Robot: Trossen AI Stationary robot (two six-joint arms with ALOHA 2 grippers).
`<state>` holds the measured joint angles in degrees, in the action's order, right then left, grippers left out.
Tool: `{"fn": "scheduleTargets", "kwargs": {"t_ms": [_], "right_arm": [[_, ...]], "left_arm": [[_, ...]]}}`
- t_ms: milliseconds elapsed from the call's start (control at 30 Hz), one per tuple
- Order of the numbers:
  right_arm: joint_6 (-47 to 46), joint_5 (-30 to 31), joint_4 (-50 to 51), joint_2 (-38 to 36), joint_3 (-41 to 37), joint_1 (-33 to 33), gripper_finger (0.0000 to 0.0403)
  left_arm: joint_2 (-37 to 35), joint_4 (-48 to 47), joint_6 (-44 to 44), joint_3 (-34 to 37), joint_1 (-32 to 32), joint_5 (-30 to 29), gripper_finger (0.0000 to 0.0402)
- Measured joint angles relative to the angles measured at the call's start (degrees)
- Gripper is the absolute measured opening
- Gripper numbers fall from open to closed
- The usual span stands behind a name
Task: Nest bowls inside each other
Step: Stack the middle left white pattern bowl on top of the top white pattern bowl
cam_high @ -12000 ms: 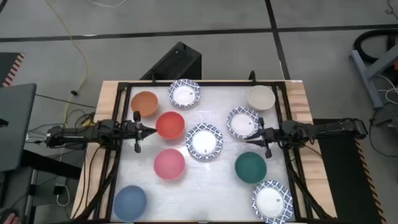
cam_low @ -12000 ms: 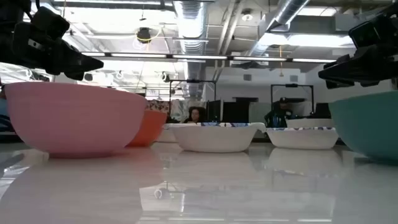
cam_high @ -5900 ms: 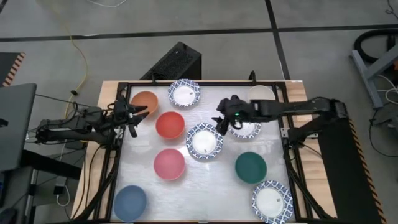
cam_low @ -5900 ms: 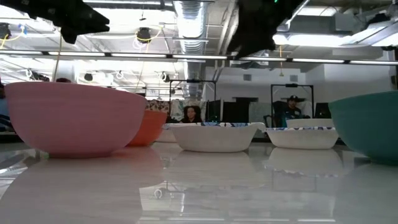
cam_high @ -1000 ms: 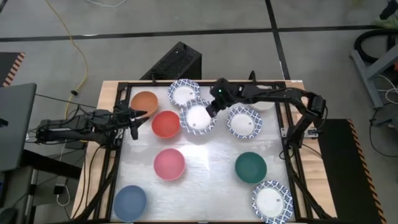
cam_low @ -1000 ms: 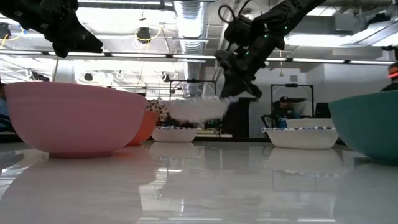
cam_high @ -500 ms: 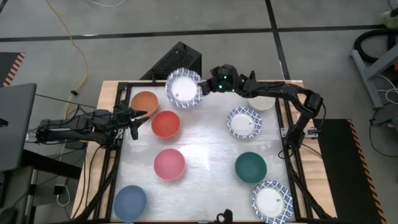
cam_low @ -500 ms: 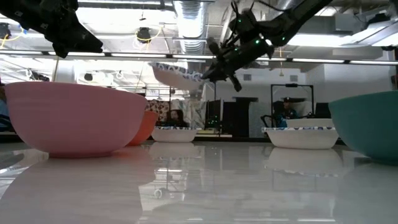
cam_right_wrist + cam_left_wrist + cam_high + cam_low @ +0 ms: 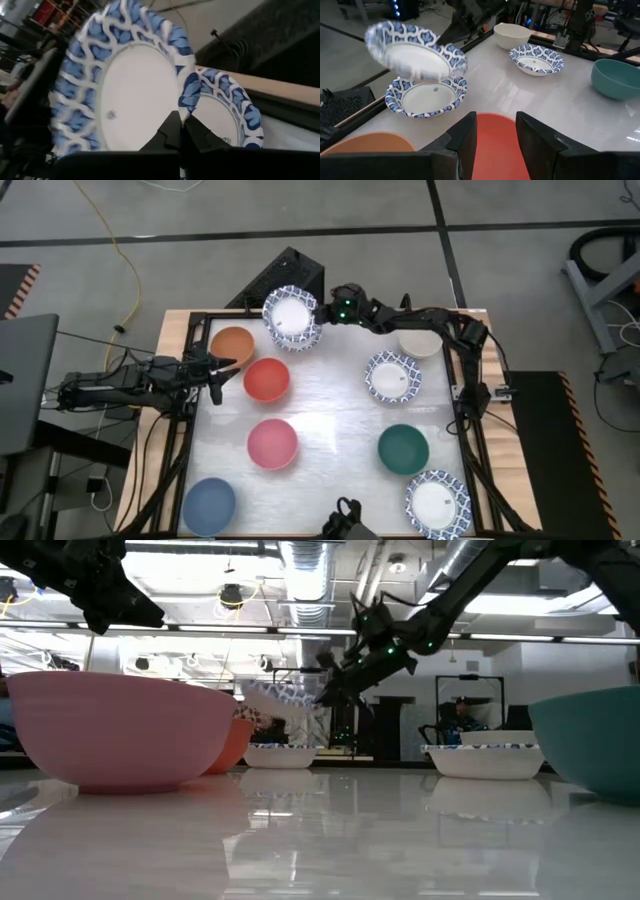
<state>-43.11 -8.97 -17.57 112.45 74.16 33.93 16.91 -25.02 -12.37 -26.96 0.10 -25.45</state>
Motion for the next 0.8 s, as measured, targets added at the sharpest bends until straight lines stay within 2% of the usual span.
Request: {"fn": "scheduleTargets", "kwargs": {"t_ms": [367,800], "right_arm": [[1.35,1.67,8.16,2.37,2.17,0.39,0.0011],[1.53,2.51,9.03,2.37,2.17,0.72,0.0011]], "left_arm": [[0.00,-0.02,-0.47,0.00,-0.02,0.00,0.0126],[-0.02,-0.02,-0.53,0.00,-0.01,0.00,0.0126]]}}
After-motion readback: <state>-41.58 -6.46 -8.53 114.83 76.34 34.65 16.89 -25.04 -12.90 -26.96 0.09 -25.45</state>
